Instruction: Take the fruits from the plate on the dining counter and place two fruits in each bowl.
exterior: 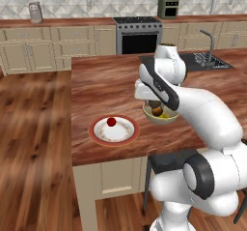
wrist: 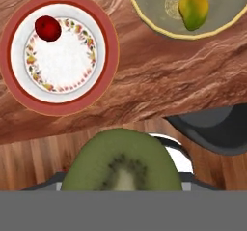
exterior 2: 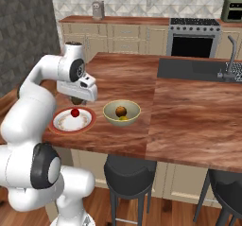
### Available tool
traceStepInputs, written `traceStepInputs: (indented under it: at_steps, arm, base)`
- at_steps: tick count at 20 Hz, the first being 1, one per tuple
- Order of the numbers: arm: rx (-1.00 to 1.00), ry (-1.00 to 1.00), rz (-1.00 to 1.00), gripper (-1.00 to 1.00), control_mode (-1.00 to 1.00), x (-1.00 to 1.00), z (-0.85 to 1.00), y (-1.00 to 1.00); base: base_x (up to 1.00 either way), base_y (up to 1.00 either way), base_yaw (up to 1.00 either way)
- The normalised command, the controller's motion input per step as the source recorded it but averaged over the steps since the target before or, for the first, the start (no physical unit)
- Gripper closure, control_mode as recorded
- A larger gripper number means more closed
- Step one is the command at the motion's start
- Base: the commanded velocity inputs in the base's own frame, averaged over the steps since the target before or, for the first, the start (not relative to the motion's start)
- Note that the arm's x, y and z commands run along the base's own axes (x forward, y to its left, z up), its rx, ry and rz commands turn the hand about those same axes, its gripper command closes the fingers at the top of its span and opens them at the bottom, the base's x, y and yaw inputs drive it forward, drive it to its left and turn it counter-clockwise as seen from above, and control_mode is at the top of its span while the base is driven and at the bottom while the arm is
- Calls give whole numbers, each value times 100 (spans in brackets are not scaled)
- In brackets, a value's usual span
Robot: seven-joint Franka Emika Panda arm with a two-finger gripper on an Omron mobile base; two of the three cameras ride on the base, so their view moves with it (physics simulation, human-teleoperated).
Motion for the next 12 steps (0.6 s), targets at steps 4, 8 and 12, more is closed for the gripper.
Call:
traceStepInputs:
  at_steps: [4,8,12]
  arm:
    - [0,0,28,100,-100,-28,4,-49]
    - [-1,-6,18,100,-100,-22,0,-44]
    - [-1,-14,1,100,100,-3,0,-4]
  base:
    - [0,0,0]
    - [0,0,0]
    - [-13,-9,0]
